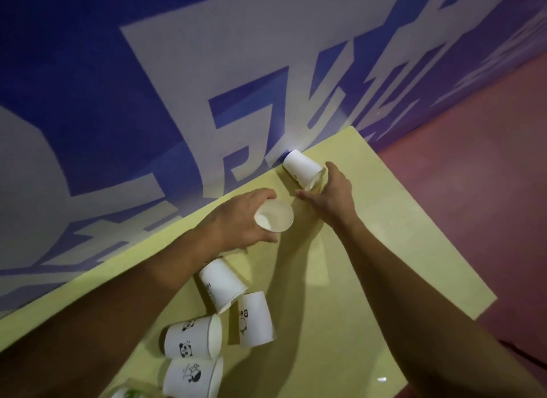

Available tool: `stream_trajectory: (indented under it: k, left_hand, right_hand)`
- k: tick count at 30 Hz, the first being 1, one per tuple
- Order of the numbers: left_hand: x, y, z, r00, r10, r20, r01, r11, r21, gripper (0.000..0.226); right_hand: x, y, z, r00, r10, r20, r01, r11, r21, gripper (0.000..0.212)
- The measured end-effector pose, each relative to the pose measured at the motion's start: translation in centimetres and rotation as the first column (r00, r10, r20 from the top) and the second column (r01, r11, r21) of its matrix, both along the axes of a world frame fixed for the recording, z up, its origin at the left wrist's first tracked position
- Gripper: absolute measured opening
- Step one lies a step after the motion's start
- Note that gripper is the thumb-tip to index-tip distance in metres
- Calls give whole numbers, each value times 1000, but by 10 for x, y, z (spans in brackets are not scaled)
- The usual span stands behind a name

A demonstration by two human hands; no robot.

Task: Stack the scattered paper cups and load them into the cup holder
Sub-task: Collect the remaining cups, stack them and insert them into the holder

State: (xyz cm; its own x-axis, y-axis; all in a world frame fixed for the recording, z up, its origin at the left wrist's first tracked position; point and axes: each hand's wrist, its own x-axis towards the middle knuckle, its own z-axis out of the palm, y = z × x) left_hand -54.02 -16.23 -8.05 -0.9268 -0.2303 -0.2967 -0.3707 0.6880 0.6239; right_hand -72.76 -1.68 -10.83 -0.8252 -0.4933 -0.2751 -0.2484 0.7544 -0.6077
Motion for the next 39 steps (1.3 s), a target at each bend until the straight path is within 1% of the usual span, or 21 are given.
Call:
stream_trajectory:
  k: [1,2,4,7,9,12,14,17,20,25,30,33,37,39]
  left_hand:
    - [-1,6,4,990,140,-26,-136,983,127,75]
    - [-1,11,6,968,243,-69,-222,950,220,71]
    - [-1,17,4,927,341,-155,-283,909,305,65]
    - [2,22,0,899,392,-195,-317,890,329,68]
    - [5,25,1,870,445,-212,-368,873,321,69]
    - [17,28,6,812,538,-227,-454,826,333,71]
    - [29,30,10,787,579,-215,-495,799,340,75]
    - [56,35,19,774,596,-212,-513,787,341,78]
    - [93,41,29,742,629,-230,-534,763,364,71]
    - [173,46,52,669,694,-265,-602,715,354,73]
    - [286,42,74,575,765,-292,-687,645,336,76]
    - [366,38,82,519,797,-309,-716,603,351,72]
    - [485,27,88,460,832,-310,-749,551,368,76]
    - [538,22,88,438,842,-314,-762,533,368,74]
  right_hand:
    - [-4,-4,-7,1000,-6,6,6,1000,19,107]
    - [-6,-6,-14,1000,-19,9,18,999,28,106]
    - [-8,-10,-23,999,-33,9,33,999,15,98]
    - [-8,-10,-25,999,-45,7,46,998,-46,82]
    - [-2,-4,-20,999,-37,-16,35,994,-108,78]
    - [17,14,-3,996,-20,-81,2,977,-213,80]
    - [33,26,12,992,-2,-123,-29,968,-251,79]
    - [61,40,36,983,41,-176,-84,966,-243,87]
    - [91,47,61,972,96,-213,-146,962,-232,91]
    - [160,36,99,953,202,-225,-263,921,-286,87]
    - [256,15,120,928,313,-202,-367,858,-358,82]
    - [329,-4,127,905,383,-185,-425,823,-377,78]
    - [445,-34,131,870,468,-152,-487,771,-412,73]
    - [499,-49,129,850,509,-139,-516,746,-421,70]
